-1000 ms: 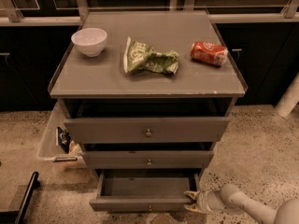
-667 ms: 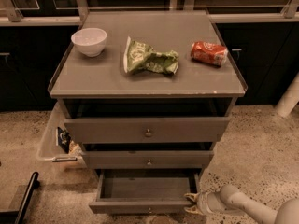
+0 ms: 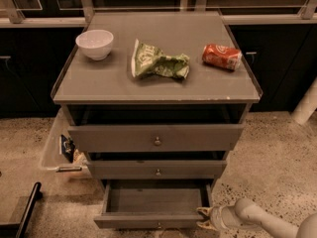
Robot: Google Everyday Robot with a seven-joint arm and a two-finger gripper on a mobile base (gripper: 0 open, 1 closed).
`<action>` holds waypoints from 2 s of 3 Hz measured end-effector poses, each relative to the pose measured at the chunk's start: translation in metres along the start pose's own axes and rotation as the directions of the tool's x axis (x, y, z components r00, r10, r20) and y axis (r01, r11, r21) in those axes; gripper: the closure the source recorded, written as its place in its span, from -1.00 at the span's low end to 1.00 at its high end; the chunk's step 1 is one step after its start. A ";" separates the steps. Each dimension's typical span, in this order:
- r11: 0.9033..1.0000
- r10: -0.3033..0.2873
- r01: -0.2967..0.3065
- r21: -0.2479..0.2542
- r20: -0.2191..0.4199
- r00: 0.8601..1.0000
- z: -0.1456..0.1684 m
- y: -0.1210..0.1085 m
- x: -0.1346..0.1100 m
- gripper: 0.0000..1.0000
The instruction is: Open bottom drawer
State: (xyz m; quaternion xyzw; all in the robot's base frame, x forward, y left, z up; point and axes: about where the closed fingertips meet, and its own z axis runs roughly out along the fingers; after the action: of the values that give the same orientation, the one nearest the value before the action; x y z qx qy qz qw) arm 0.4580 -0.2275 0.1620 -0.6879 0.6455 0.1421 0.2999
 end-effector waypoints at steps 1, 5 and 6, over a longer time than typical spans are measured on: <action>1.000 0.001 0.000 -0.023 0.025 1.000 0.011 -0.009 -0.003 -0.24; 0.998 0.020 -0.015 -0.065 0.063 0.998 0.009 0.006 0.002 1.00; 0.998 0.020 -0.015 -0.065 0.063 0.998 0.008 0.006 0.001 1.00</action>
Offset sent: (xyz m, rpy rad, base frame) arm 0.0070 0.0126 -0.0258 0.0863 0.0953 0.0747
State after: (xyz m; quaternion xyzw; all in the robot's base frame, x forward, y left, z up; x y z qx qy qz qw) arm 0.4537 -0.2236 0.1533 -0.6866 0.6367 0.1872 0.2968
